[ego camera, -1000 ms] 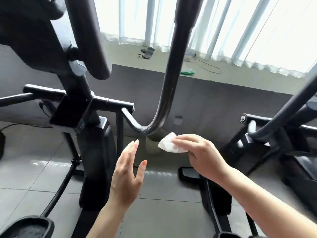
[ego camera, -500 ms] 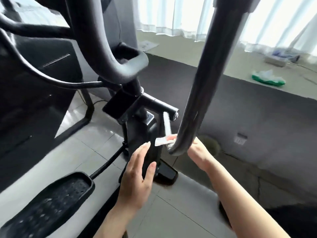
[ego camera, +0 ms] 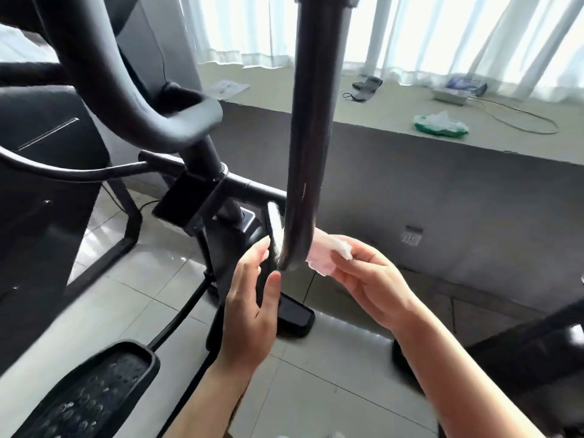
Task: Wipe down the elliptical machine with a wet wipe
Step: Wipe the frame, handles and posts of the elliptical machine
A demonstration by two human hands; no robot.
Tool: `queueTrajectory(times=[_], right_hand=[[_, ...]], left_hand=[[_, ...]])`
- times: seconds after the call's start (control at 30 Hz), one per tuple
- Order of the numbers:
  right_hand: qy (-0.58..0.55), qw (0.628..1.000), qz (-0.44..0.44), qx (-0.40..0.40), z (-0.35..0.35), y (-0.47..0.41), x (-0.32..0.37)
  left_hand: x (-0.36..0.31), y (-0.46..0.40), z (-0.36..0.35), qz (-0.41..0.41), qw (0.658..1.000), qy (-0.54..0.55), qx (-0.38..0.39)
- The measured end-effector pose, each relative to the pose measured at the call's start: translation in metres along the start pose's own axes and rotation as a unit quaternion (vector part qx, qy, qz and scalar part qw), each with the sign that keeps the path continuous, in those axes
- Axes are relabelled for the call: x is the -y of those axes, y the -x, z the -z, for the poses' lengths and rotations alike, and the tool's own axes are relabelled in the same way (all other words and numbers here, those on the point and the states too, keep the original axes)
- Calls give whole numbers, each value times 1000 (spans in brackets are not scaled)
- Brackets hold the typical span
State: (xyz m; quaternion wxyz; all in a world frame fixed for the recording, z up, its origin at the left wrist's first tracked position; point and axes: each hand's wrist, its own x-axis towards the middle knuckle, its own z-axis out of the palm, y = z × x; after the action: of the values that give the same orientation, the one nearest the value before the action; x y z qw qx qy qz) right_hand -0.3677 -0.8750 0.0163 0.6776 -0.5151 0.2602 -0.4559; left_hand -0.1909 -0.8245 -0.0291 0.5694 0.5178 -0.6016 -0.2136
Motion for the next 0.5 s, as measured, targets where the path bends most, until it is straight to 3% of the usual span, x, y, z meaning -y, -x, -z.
queueTrajectory(times=[0.2,0.33,0.5], right_hand=[[221,971,31,-84,-26,-7,-24],[158,981,39,-108,-36,2,-19],[91,979,135,-123,-46,28,-2]], left_hand=[[-4,5,3,8,1000,-6,-27],[0,12,16,26,999,-9,-38],[-2,17,19,17,1000,8,-4]])
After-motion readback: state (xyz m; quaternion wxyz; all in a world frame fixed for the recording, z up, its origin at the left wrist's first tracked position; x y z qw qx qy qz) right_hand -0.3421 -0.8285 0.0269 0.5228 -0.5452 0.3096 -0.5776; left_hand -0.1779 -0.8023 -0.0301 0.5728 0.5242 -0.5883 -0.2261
